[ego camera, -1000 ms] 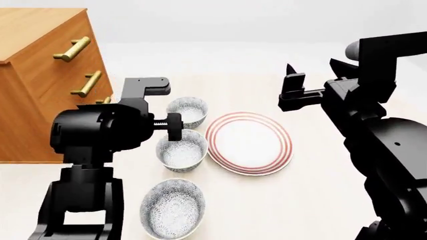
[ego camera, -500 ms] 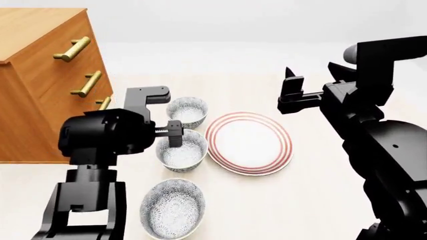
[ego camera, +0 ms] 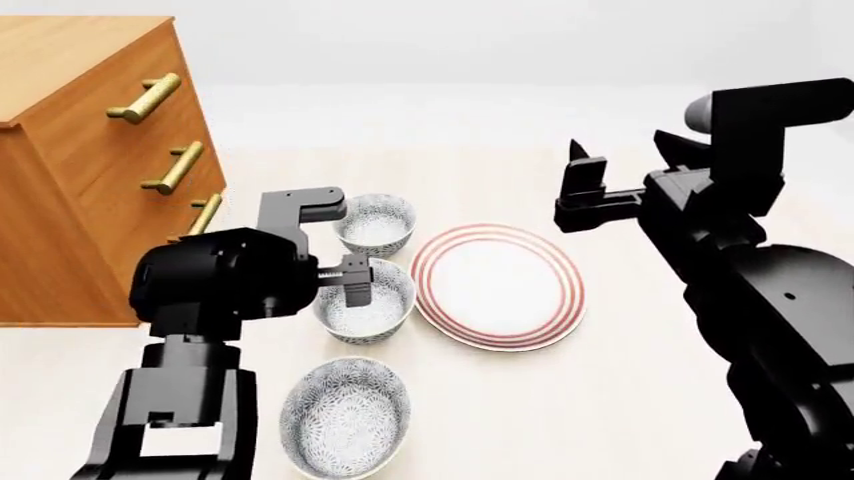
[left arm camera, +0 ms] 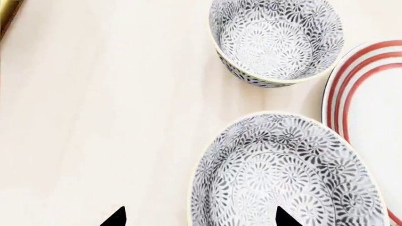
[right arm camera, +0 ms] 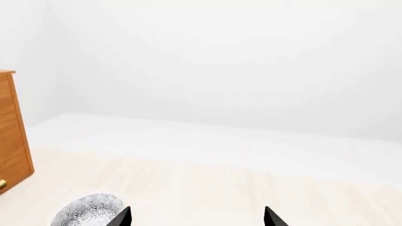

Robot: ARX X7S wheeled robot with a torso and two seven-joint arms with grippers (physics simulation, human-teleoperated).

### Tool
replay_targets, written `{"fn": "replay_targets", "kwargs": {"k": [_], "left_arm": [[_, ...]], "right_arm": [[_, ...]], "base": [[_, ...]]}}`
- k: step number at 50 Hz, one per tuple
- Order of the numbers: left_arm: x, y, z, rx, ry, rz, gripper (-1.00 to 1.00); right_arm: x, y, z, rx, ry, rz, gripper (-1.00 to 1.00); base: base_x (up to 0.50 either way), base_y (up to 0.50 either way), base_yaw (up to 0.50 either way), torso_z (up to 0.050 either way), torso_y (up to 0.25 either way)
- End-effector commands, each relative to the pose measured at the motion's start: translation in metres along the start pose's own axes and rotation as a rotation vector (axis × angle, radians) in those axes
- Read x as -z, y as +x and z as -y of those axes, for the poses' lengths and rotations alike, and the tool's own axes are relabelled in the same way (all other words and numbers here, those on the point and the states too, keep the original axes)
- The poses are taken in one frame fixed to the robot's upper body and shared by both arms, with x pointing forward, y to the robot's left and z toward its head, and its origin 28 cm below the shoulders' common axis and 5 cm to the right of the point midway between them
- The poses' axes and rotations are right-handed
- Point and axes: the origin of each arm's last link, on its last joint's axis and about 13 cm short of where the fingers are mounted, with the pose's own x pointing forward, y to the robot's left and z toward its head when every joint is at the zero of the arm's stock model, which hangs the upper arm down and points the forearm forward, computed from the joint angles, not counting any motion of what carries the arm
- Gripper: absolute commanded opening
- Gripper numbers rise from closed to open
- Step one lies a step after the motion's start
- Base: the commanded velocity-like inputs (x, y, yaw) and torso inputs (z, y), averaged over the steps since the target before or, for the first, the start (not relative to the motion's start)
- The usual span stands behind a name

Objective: Stack the bowl in the middle on the bowl at the back.

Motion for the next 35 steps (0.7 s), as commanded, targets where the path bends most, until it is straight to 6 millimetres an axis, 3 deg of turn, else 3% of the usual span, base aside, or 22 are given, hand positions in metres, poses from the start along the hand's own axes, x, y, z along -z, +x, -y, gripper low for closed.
{"fn": "replay_targets", "kwargs": {"k": [1, 35], "left_arm": [[0.007, 0.005, 0.004, 0.005, 0.000, -0.027, 1.00], [0.008, 0.044, 0.009, -0.065, -0.050, -0.052, 1.00]], "right_arm": [[0.002, -0.001, 0.001, 0.001, 0.005, -0.006, 1.00], [0.007, -0.003, 0.006, 0.027, 0.005, -0.028, 1.00]], "base": [[0.00, 0.00, 0.00, 0.000, 0.000], [0.00, 0.00, 0.00, 0.000, 0.000]]}}
